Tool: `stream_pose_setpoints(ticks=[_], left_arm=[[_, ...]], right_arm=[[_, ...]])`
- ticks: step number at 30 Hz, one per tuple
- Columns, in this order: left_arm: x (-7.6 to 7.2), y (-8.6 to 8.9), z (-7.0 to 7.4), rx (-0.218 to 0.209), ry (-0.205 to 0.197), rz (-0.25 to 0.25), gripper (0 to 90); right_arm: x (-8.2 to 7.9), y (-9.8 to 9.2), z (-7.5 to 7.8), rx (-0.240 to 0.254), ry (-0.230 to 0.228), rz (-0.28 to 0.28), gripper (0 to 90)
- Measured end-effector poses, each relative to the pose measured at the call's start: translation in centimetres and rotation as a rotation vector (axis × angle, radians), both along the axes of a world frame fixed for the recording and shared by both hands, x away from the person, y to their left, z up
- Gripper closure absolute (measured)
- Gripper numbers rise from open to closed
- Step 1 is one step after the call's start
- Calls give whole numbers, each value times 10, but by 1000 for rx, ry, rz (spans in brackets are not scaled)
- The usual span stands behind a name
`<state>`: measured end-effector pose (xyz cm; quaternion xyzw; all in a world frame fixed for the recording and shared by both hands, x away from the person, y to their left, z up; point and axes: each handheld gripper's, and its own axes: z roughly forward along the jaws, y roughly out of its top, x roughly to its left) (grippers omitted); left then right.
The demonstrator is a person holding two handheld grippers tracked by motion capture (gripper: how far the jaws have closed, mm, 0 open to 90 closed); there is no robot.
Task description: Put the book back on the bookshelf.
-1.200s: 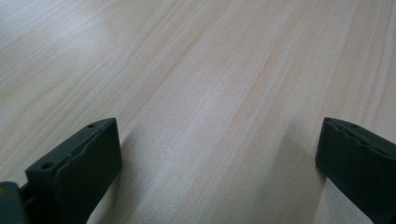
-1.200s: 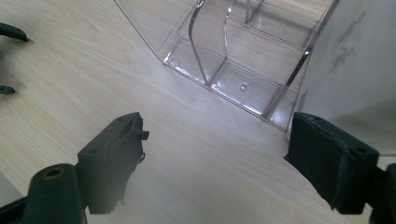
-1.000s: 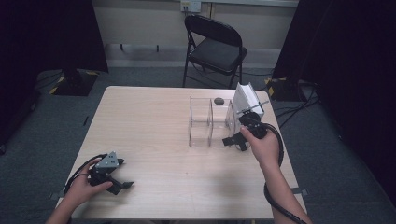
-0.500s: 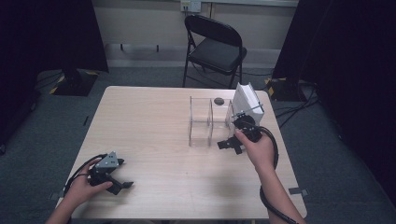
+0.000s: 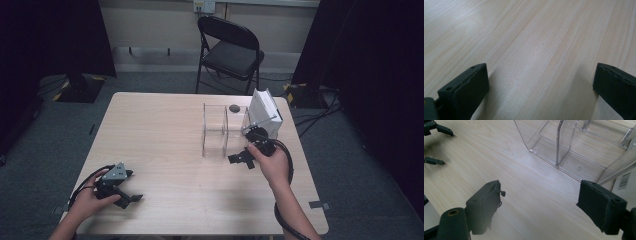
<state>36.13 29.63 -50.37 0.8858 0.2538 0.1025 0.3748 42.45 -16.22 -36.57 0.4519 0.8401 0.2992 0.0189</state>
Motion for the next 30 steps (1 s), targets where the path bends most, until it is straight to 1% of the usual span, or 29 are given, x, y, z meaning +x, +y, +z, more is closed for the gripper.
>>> stream_pose_setpoints(ticks=[1,4,7,9,11,13,14,17,18,20,24,27,28,29,30], left_arm=[[0,0,1,7,2,0,0],[0,0,0,-1,0,0,0],[0,0,0,0,0,0,0],[0,0,0,0,0,0,0],[0,0,0,0,0,0,0],[0,0,0,0,1,-1,0],[0,0,0,0,0,0,0],[0,0,0,4,1,0,0],[0,0,0,3,1,0,0],[0,0,0,1,1,-1,0],[0,0,0,-1,0,0,0],[0,0,0,4,1,1,0],[0,0,0,-1,0,1,0],[0,0,0,0,0,0,0],[0,0,0,0,0,0,0]], right_arm=[[-1,1,-1,-5,4,-8,171],[-1,1,-5,8,-4,5,171],[-3,3,-8,9,9,8,171],[-3,4,-11,14,1,17,171],[-5,6,-12,14,8,9,171],[-5,8,-14,19,10,17,171],[-5,8,-15,18,-2,17,171],[-7,11,-18,15,7,27,172],[-7,12,-19,17,-2,29,173],[-8,14,-21,23,2,37,172],[-9,18,-26,11,1,42,173],[-11,20,-30,30,8,47,174],[-11,21,-32,39,-1,57,174],[-11,22,-34,51,-2,55,174],[-12,23,-35,47,7,51,175]])
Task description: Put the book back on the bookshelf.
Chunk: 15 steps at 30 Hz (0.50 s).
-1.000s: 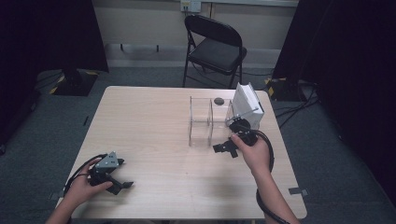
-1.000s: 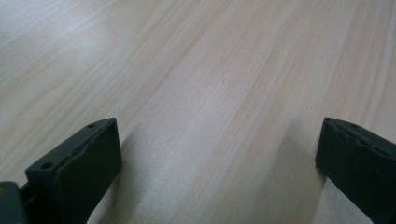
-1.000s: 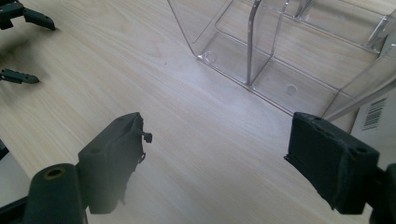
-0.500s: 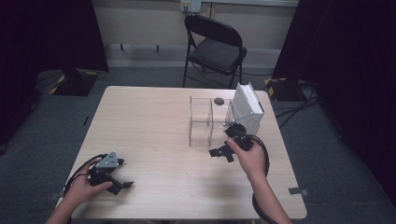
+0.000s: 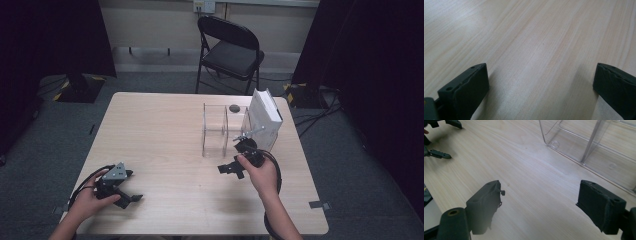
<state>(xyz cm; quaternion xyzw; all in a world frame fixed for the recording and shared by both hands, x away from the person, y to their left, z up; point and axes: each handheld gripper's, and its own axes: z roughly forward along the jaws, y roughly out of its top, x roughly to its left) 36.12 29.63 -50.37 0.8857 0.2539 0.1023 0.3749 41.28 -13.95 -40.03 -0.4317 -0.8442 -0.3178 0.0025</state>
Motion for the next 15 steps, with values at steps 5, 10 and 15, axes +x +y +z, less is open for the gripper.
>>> stream_pose_setpoints(ticks=[5,10,15], left_arm=[[0,0,0,3,1,-1,0],[0,0,0,0,0,0,0],[0,0,0,4,0,0,0]], right_arm=[[-2,4,-8,12,15,8,175],[-2,6,-16,18,11,20,178],[-3,8,-21,20,18,28,178]])
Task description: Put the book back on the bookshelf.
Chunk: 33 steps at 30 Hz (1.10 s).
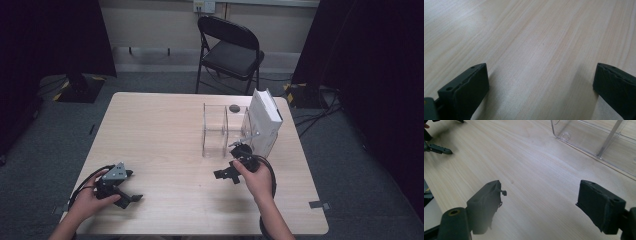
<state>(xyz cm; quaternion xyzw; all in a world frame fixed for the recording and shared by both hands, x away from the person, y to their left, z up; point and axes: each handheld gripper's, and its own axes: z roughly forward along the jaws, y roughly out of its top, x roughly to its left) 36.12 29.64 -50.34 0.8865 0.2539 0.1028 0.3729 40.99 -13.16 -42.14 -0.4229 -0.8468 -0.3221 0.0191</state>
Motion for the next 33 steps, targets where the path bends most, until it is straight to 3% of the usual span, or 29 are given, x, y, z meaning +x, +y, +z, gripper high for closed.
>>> stream_pose_setpoints(ticks=[1,10,13,33], left_arm=[[0,0,0,-2,1,-2,0],[0,0,0,-4,0,-1,0],[0,0,0,-5,0,0,0],[0,0,0,-5,0,0,0]], right_arm=[[-1,1,0,-4,17,-13,178],[-2,5,-10,18,1,3,181],[-4,9,-12,11,23,-1,182],[-8,24,-33,15,6,35,186]])
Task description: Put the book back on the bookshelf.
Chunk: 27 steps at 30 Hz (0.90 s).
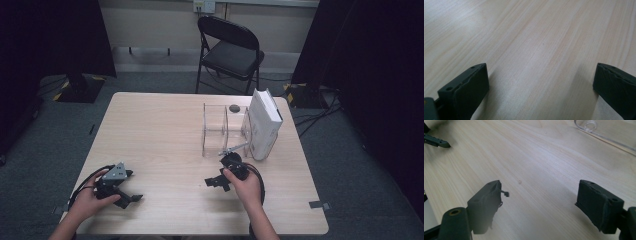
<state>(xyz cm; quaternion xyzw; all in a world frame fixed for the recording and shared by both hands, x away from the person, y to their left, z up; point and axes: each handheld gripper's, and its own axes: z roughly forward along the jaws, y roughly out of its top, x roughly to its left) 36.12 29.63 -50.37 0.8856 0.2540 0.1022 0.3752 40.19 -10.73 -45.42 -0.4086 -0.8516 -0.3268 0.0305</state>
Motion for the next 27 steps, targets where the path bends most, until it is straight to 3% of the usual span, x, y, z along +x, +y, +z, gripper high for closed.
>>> stream_pose_setpoints(ticks=[10,27], left_arm=[[0,0,0,0,0,0,0],[0,0,0,0,0,0,0]], right_arm=[[-3,8,-12,-2,8,14,186],[-8,24,-24,-34,-68,76,179]])
